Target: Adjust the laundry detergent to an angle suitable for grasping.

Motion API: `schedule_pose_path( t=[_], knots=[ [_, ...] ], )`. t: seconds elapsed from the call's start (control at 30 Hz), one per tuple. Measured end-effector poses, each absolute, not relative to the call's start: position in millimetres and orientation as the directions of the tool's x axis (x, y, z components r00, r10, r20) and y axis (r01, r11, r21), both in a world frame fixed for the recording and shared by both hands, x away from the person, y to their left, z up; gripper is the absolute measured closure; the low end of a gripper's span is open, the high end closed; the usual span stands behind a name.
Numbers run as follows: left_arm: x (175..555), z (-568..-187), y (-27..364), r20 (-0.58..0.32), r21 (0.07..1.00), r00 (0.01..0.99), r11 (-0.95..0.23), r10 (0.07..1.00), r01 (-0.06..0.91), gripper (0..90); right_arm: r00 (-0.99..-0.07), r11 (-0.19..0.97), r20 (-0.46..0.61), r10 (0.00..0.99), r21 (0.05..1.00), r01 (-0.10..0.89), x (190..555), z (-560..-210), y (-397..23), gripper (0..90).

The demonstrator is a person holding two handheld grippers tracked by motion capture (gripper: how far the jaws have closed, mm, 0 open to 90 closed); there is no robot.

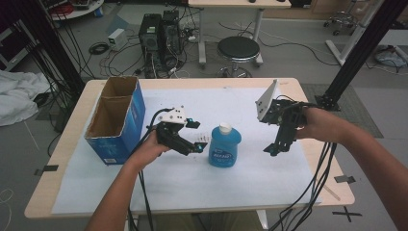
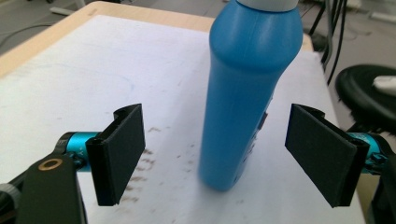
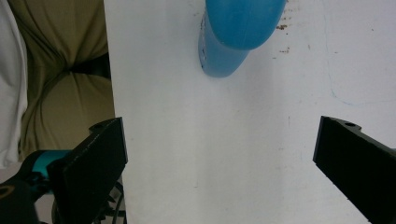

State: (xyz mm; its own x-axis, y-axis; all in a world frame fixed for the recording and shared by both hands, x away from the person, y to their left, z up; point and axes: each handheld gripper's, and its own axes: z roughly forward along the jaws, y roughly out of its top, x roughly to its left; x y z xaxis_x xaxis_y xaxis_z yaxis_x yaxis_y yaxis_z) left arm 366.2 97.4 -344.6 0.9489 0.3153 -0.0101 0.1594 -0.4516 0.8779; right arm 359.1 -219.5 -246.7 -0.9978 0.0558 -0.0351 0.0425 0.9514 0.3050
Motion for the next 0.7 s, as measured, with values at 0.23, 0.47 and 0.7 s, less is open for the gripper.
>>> schedule_pose_path(
  t=[0.23,0.47,0.7],
  knots=[
    [373.7,-312.8,102.5,0.019,0.835,0.946,-0.526,0.325,0.164,20.1,-0.998,0.950,-0.037,0.060,0.308,0.046,359.2,-246.0,-222.3,1.9],
    [385.0,-297.8,101.2,0.035,0.749,0.935,-0.628,0.354,0.210,1.6,-0.998,0.950,-0.038,0.057,0.310,0.042,359.4,-245.9,-223.4,1.9],
    [388.9,-292.5,104.5,0.059,0.677,0.929,-0.698,0.365,0.231,1.6,-0.998,0.949,-0.038,0.056,0.312,0.041,359.3,-245.9,-223.2,1.9]
  ],
)
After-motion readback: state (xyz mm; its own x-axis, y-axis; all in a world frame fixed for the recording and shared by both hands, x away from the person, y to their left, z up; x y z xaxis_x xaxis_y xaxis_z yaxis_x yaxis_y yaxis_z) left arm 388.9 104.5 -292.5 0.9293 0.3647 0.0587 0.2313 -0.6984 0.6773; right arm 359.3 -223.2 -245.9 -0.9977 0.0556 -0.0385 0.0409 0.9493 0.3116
